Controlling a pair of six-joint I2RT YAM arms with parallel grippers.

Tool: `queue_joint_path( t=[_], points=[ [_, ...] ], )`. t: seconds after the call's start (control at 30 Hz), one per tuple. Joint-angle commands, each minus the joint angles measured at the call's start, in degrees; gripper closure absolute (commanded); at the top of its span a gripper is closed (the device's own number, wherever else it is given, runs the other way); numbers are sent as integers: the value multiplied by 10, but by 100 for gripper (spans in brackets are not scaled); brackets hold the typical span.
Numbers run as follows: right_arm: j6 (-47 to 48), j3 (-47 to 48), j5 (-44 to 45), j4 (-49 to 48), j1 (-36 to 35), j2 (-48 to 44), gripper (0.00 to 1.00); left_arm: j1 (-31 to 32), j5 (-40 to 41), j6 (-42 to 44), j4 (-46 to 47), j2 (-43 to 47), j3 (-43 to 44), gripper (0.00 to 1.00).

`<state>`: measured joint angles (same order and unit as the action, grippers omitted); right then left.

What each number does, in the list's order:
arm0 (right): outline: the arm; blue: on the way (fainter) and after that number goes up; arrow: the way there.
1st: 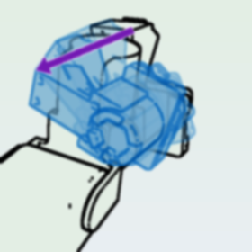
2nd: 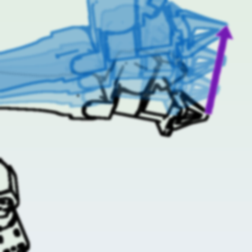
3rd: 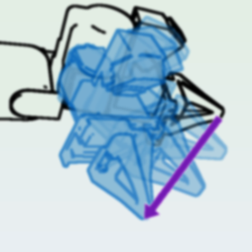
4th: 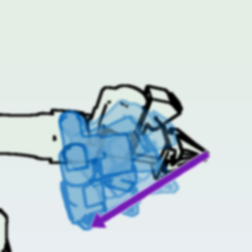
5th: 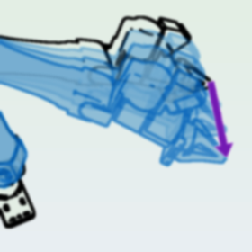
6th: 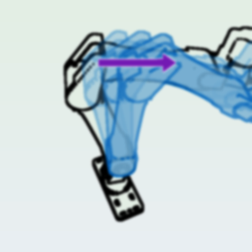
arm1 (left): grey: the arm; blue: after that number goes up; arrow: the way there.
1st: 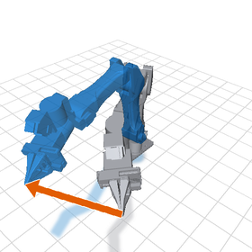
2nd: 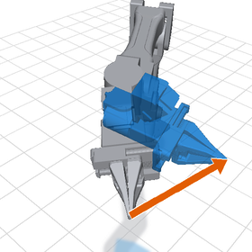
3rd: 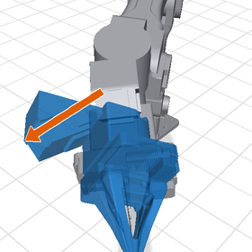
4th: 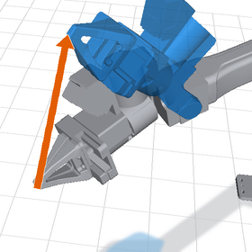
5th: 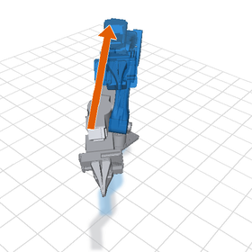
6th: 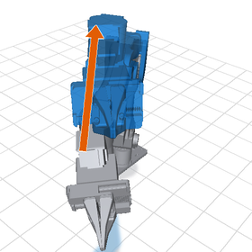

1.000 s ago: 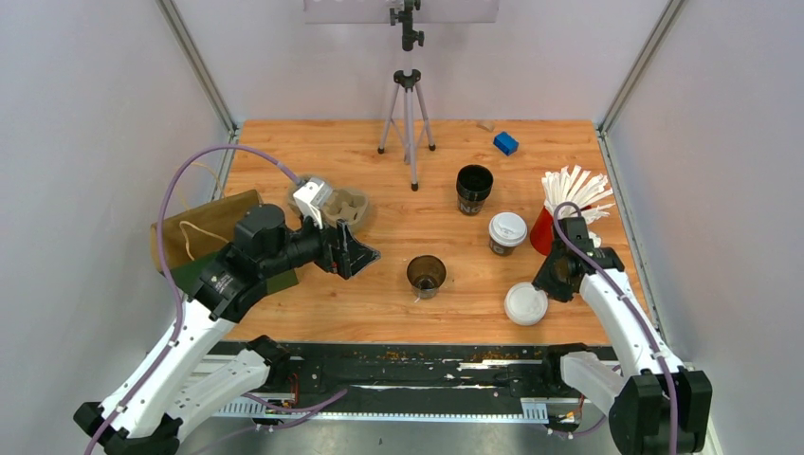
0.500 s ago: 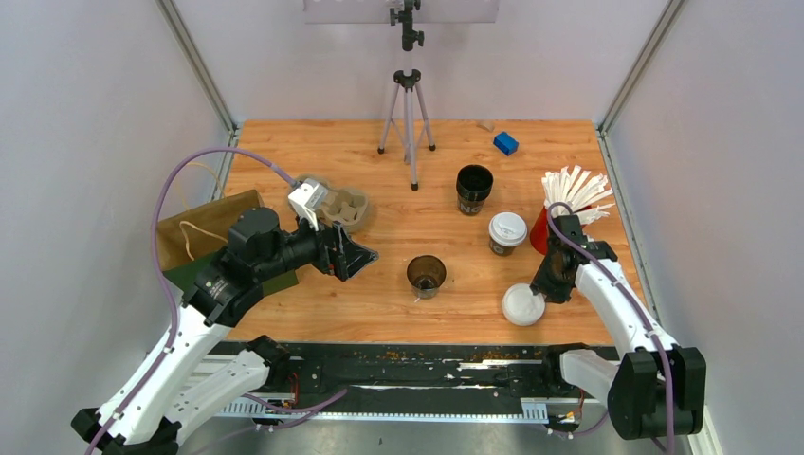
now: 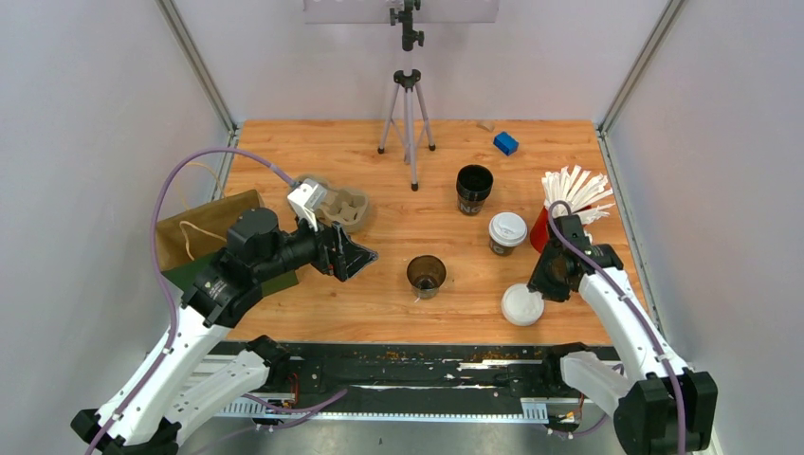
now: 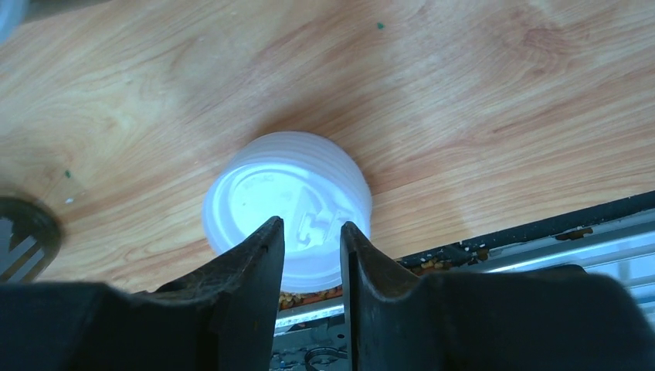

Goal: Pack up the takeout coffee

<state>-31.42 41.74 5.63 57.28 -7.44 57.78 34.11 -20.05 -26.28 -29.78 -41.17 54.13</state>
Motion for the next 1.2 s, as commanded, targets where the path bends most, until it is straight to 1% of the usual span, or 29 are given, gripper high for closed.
queue_joint_path(
  t=[0.0, 0.1, 0.23, 0.43, 0.63, 0.9, 1.03, 1.17],
  points=[
    [-15, 47, 11, 21, -38, -23, 66, 2, -3, 2, 16, 5, 3, 0],
    [-31, 58, 29, 25, -72, -16, 64, 2, -4, 2, 16, 4, 4, 0],
    [-66, 51, 49, 3, -141, 0, 64, 2, -2, 2, 14, 5, 3, 0],
    [-103, 44, 69, -27, -218, 68, 63, 2, -1, 4, 9, 6, 3, 0],
    [-107, 42, 78, -43, -235, 110, 63, 2, 3, 8, 2, 7, 4, 0],
    [-100, 24, 84, -61, -235, 123, 65, 2, 4, 8, 5, 6, -1, 0],
    [-97, 21, 81, -68, -236, 127, 68, 2, 2, 6, 7, 4, -4, 0],
    [-94, 23, 83, -68, -236, 130, 76, 2, 4, 7, 7, 3, -3, 0]
  ],
)
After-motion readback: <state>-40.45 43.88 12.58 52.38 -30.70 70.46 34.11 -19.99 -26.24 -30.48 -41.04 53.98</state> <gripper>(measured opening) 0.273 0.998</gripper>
